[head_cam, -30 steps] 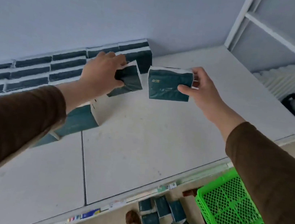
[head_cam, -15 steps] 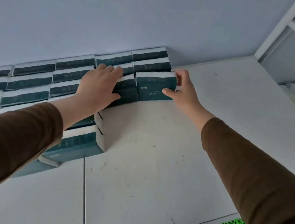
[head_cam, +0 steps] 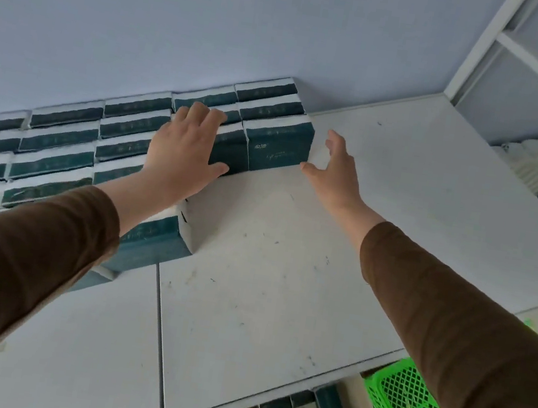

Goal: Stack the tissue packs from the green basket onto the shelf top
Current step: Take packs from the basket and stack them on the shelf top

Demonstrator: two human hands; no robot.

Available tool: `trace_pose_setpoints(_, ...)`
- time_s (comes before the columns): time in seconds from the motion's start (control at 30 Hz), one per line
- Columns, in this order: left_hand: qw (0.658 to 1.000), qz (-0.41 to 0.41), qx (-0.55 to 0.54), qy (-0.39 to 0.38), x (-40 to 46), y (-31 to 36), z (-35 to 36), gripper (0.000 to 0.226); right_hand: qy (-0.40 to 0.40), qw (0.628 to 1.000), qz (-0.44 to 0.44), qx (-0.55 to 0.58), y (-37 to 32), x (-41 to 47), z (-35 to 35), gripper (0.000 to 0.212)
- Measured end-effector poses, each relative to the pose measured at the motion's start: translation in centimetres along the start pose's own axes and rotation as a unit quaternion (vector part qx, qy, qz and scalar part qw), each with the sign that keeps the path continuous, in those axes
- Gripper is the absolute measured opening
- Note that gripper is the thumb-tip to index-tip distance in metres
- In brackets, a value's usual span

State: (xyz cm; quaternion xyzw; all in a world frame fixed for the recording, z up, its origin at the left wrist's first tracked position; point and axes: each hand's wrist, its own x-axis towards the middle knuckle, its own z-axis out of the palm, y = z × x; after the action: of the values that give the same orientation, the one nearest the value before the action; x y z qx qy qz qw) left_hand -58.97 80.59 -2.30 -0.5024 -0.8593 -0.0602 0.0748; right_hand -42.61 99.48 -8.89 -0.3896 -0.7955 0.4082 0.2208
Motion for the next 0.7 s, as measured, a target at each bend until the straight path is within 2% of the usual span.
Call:
trace_pose_setpoints(0.2,0.996,0.051,-0.050,0.059,-8.3,6.1,-2.2,0.061,0.053,0.995,-0.051,-0.067,1.3,-12.5,-5.9,0.059)
trace_pose_setpoints(0.33,0.990,0.086,-0.081,0.079,-16.9,11.4,-3.0,0.058,0.118,0.986,-0.089,-0.072,3.1,-23.5,-9.4,0.046)
trace_pose_setpoints(0.47,0.982,0.136,-0.106,0.082,-25.2,16.5,-2.3,0.057,0.171,0.981,-0.077,-0.054,6.0,-33.2,-11.7,0.037)
trace_pose_setpoints(0.6,0.974,0.175,-0.130,0.063,-31.5,21.0,0.4,0.055,0.162,0.985,-0.040,-0.047,10.3,-39.3,-12.5,0.030)
trace_pose_setpoints(0.7,0.975,0.181,-0.128,0.015,-35.9,23.7,5.0,0.054,0.126,0.991,-0.017,-0.043,15.0,-43.0,-10.9,0.028)
